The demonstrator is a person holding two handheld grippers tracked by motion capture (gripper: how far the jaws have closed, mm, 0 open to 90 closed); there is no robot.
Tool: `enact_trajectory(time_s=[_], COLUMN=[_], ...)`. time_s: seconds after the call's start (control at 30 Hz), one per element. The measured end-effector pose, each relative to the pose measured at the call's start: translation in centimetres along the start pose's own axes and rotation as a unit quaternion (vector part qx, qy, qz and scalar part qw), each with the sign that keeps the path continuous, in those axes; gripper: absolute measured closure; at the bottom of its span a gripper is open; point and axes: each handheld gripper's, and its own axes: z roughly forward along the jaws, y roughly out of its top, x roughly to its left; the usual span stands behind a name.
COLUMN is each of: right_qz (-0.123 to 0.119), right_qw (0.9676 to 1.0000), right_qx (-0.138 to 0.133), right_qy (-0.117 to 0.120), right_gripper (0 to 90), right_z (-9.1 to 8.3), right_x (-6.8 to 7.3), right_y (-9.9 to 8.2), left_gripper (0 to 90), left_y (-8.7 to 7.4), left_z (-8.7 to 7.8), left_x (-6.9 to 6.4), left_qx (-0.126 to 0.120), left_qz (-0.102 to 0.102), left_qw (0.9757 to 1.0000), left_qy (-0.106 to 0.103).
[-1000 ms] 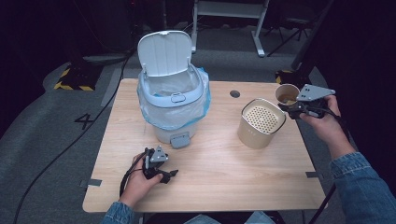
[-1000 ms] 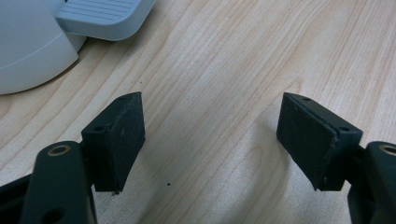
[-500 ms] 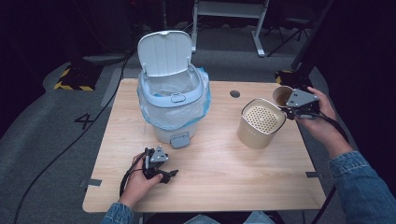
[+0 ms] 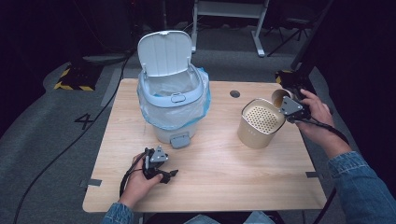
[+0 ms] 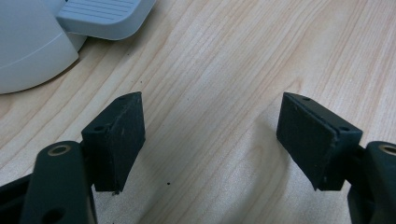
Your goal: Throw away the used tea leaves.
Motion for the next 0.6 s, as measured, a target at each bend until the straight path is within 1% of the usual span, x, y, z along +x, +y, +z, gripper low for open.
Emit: enact_trajectory(time_s=[0.03,0.1,0.13,0.2,0.23,0.27,0.3,0.33,0.37,0.4,0.43,0.5,0.57,0.6], right_qz=[0.0,-0.03,-0.03,-0.045,-0.057,-0.079,-0.104,-0.111,-0.122,-0.122,-0.138,-0.161,-0.195,-0.202], right_qw=[1.0,0.9994,0.9994,0.9985,0.9976,0.9956,0.9922,0.9909,0.989,0.989,0.9861,0.981,0.9725,0.9703], right_qx=[0.0,0.013,0.013,0.022,0.028,0.035,0.048,0.051,0.055,0.055,0.062,0.07,0.076,0.077], right_qy=[0.0,-0.012,-0.012,-0.02,-0.026,-0.036,-0.049,-0.055,-0.062,-0.062,-0.068,-0.083,-0.103,-0.108], right_gripper=[31.9,31.9,31.9,31.9,31.9,31.9,31.9,31.9,31.9,31.9,31.9,31.9,31.9,31.8], right_z=[0.0,0.1,0.1,0.1,0.1,0.2,0.1,0.1,0.0,0.0,0.0,-0.1,-0.1,-0.1], right_x=[0.0,0.3,0.3,0.5,0.6,0.7,0.9,1.0,1.0,1.0,1.1,1.3,1.5,1.6], right_y=[0.0,0.2,0.2,0.3,0.4,0.4,0.6,0.7,0.8,0.8,0.9,1.2,1.5,1.6], left_gripper=[24.0,24.0,24.0,24.0,24.0,24.0,24.0,24.0,24.0,24.0,24.0,24.0,24.0,24.0], left_y=[0.0,0.0,0.0,0.0,0.0,0.0,0.0,0.0,0.0,0.0,0.0,0.0,0.0,0.0], left_z=[0.0,0.0,0.0,0.0,0.0,0.0,0.0,0.0,0.0,0.0,0.0,0.0,0.0,0.0], left_x=[0.0,0.0,0.0,0.0,0.0,0.0,0.0,0.0,0.0,0.0,0.0,0.0,0.0,0.0], left_qx=[0.0,0.0,0.0,0.0,0.0,0.0,0.0,0.0,0.0,0.0,0.0,0.0,0.0,0.0], left_qz=[0.0,0.0,0.0,0.0,0.0,0.0,0.0,0.0,0.0,0.0,0.0,0.0,0.0,0.0], left_qw=[1.0,1.0,1.0,1.0,1.0,1.0,1.0,1.0,1.0,1.0,1.0,1.0,1.0,1.0], left_qy=[0.0,0.0,0.0,0.0,0.0,0.0,0.0,0.0,0.0,0.0,0.0,0.0,0.0,0.0])
